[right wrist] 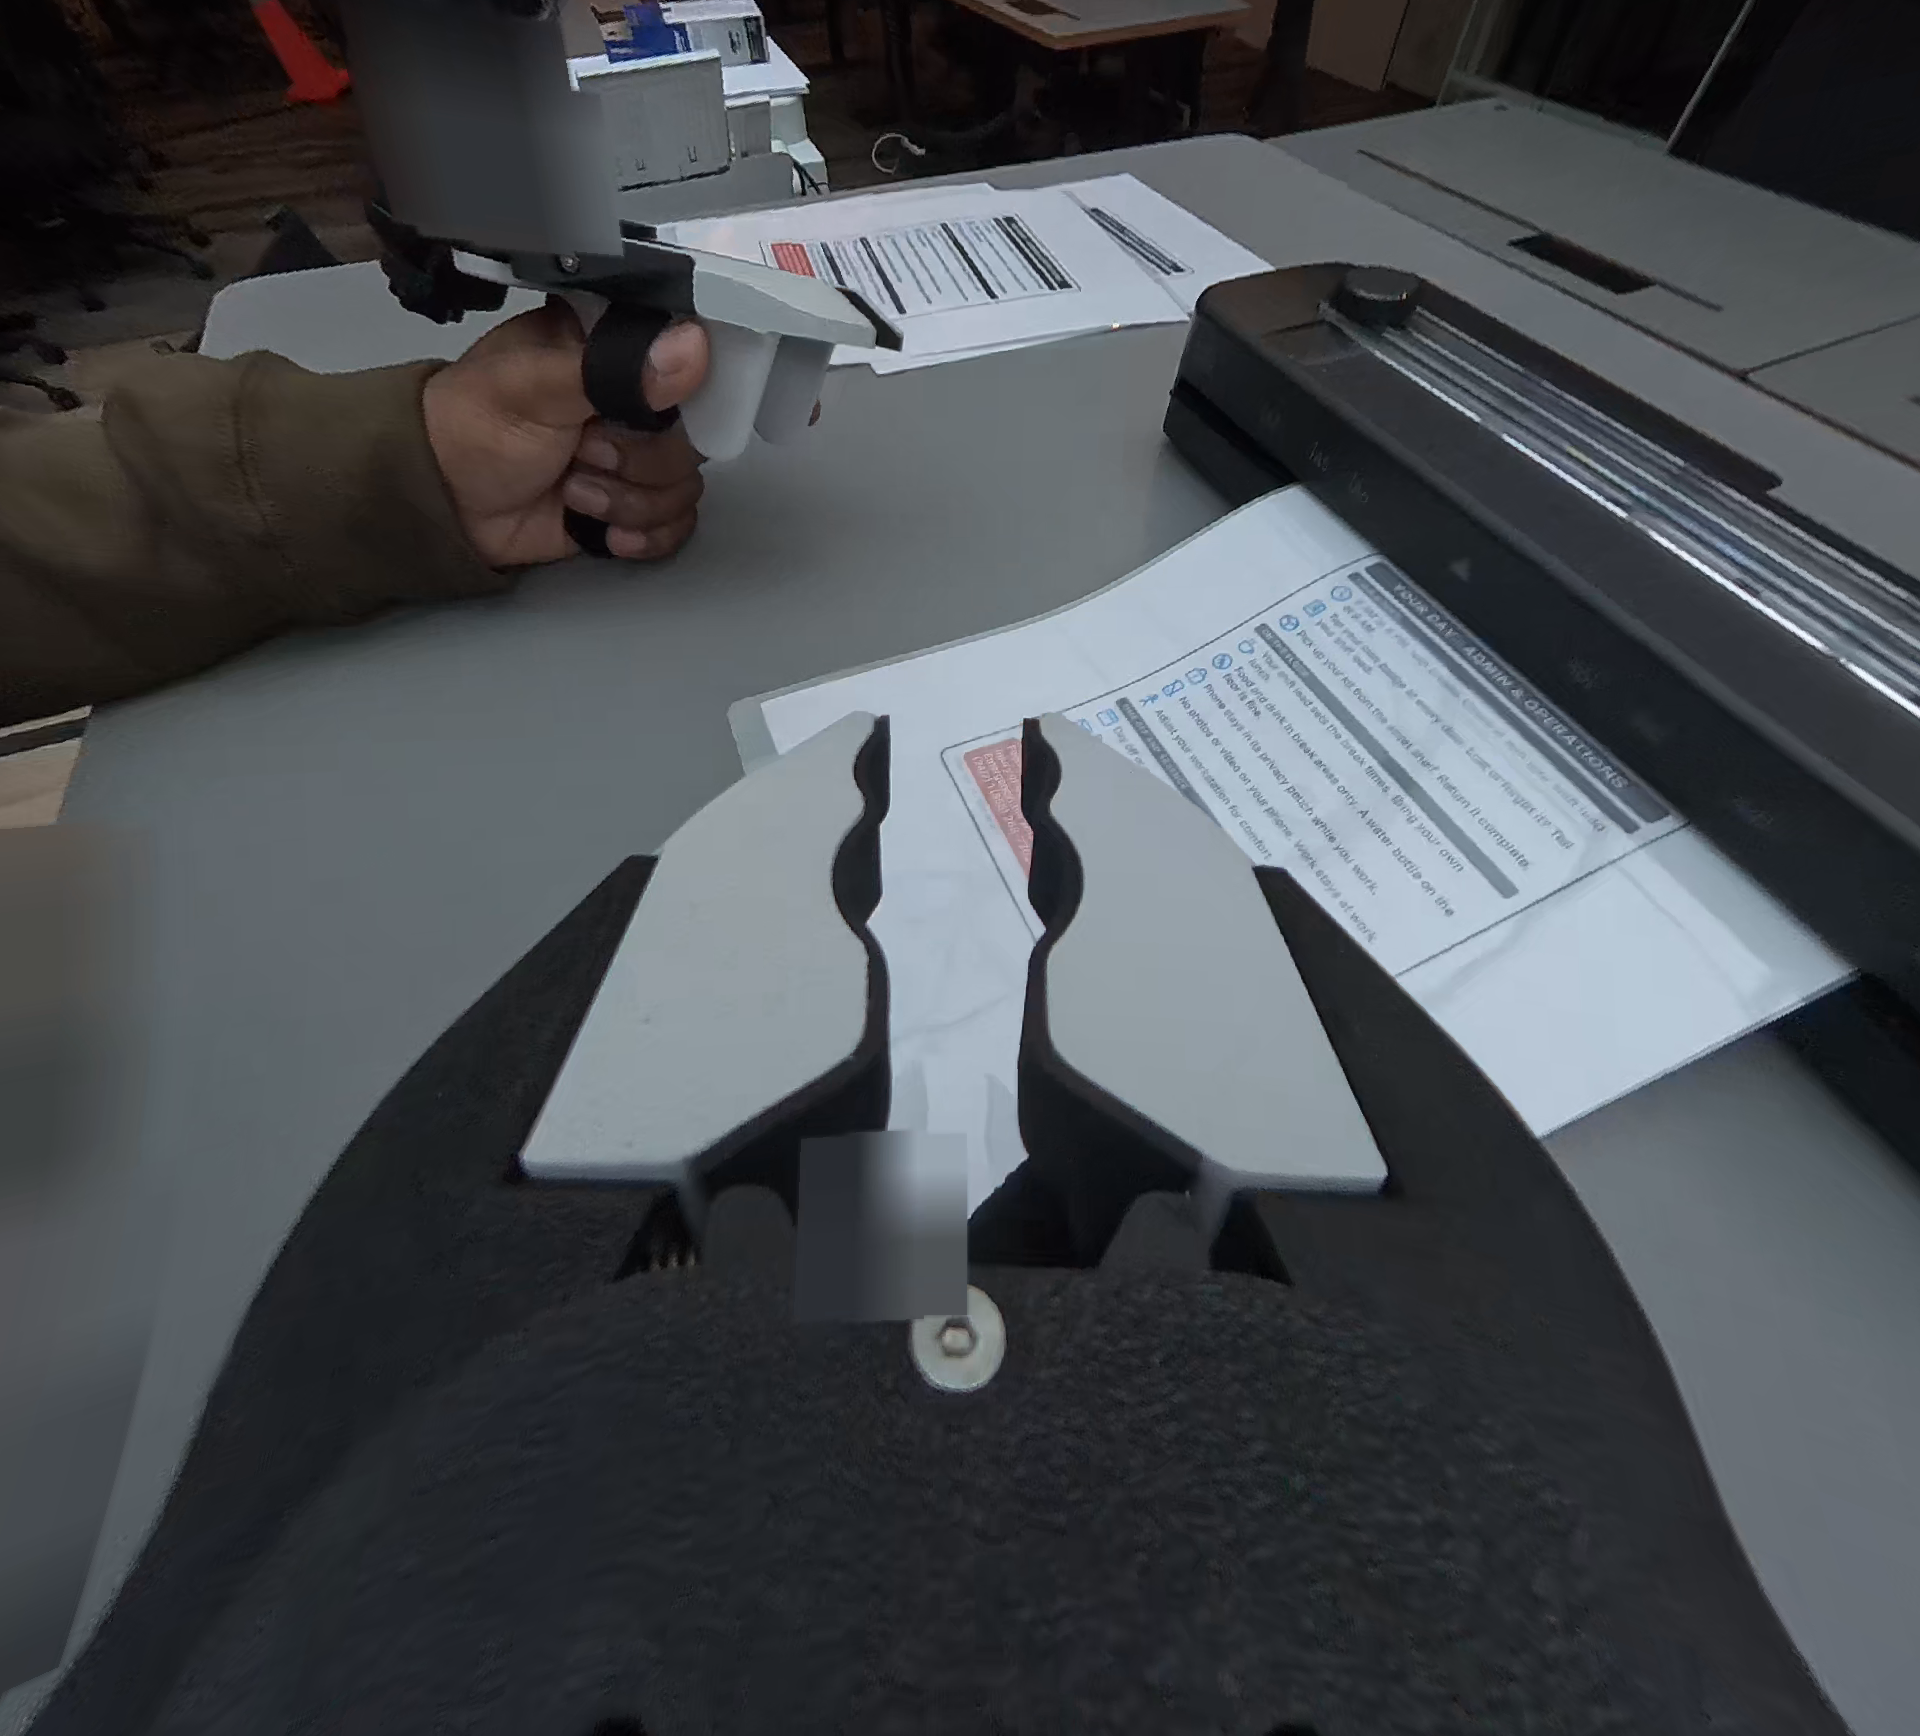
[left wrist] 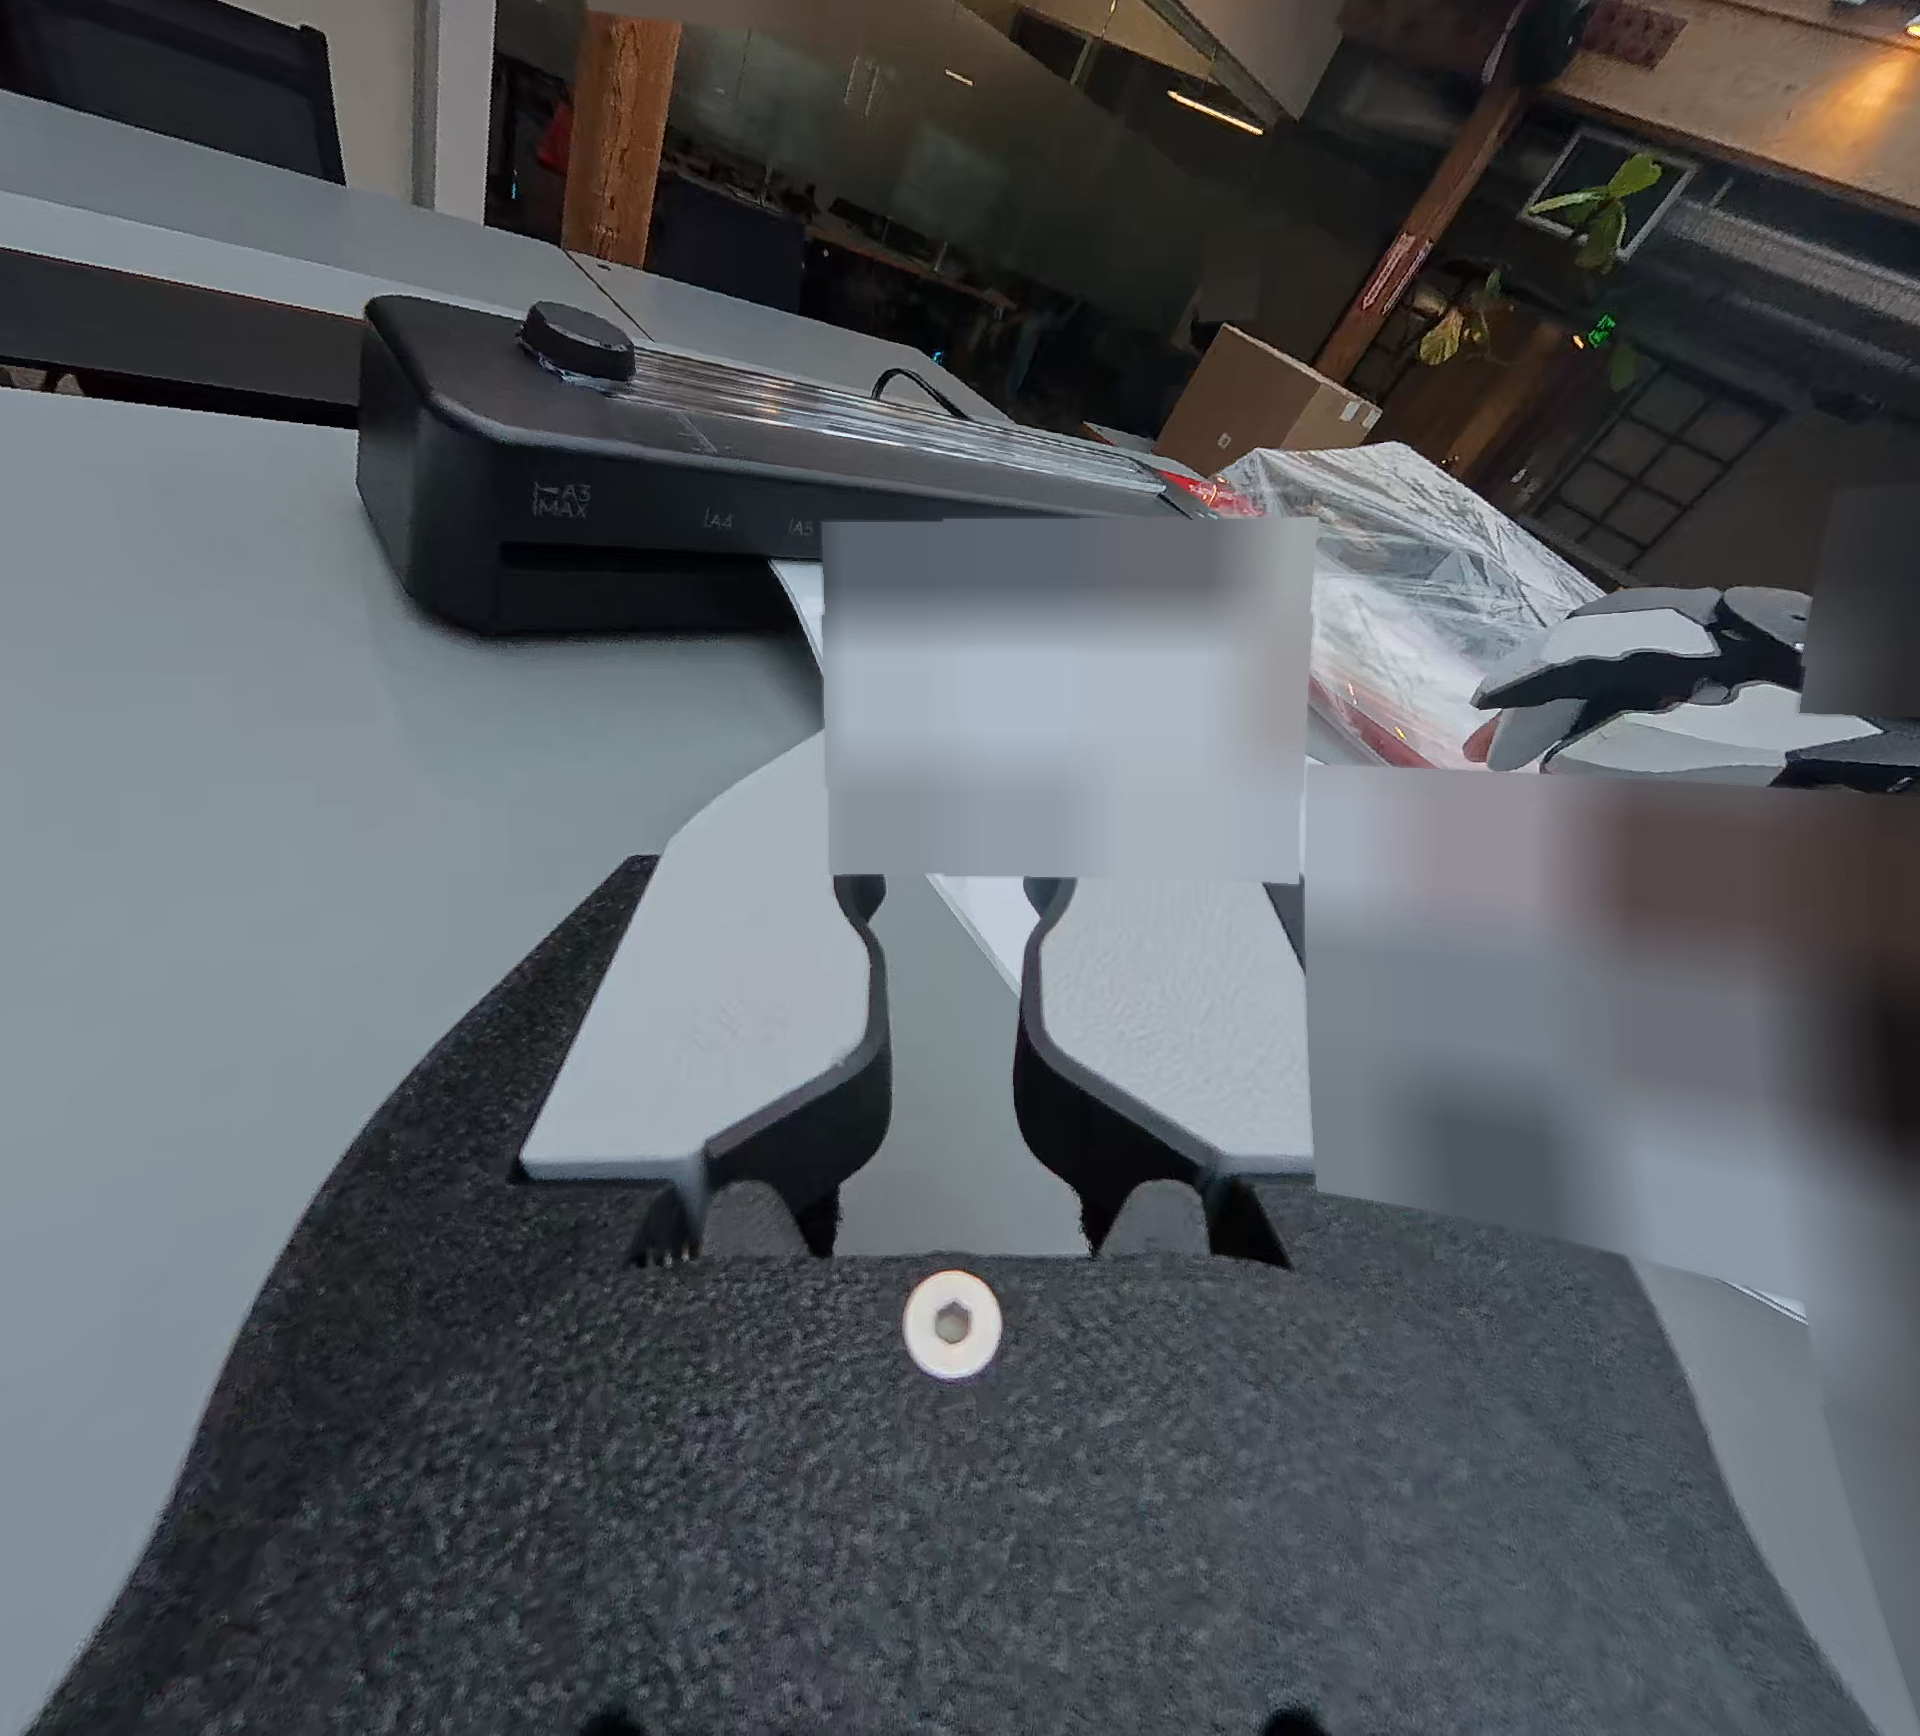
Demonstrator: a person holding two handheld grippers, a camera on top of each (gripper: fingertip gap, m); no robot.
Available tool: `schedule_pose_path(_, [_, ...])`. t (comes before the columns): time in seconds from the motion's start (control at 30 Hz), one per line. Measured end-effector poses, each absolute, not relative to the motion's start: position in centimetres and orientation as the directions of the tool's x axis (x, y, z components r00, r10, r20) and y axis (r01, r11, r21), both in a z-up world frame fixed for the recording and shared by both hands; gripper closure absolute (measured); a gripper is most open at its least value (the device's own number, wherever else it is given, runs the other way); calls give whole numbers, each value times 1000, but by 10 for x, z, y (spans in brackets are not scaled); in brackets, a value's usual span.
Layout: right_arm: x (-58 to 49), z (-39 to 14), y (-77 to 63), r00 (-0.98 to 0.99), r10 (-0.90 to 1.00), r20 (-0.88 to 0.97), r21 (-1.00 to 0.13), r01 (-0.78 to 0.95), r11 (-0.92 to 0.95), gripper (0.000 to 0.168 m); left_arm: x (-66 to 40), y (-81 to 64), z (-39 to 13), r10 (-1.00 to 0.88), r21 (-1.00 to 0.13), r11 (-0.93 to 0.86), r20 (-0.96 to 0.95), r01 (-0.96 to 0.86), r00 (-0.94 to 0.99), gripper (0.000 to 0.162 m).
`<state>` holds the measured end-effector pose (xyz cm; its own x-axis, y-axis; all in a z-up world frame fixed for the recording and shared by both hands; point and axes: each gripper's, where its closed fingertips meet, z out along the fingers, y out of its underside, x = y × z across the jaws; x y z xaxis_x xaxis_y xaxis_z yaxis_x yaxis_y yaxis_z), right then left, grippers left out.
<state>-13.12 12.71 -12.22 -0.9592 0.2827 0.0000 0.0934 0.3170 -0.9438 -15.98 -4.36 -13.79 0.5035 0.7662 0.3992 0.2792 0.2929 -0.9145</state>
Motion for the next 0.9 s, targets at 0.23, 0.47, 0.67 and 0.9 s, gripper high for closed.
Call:
schedule_pose_path(0.23, [-134,-96,144,-941,337,26,-996,5,91,150,-158,-53,-130,792,-926,317,377,205,480,139])
schedule_pose_path(0.47, [-145,-94,162,-894,438,91,-995,-64,75,148,-157,-61,-123,807,-930,336,365,147,464,139])
schedule_pose_path(0.67, [-153,-97,167,-885,459,73,-997,-53,56,149,-154,-61,-118,810,-936,335,345,110,475,139])
schedule_pose_path(0.9, [-161,-101,171,-888,460,-2,-1000,11,17,150,-153,-60,-118,812,-941,322,332,105,480,139])
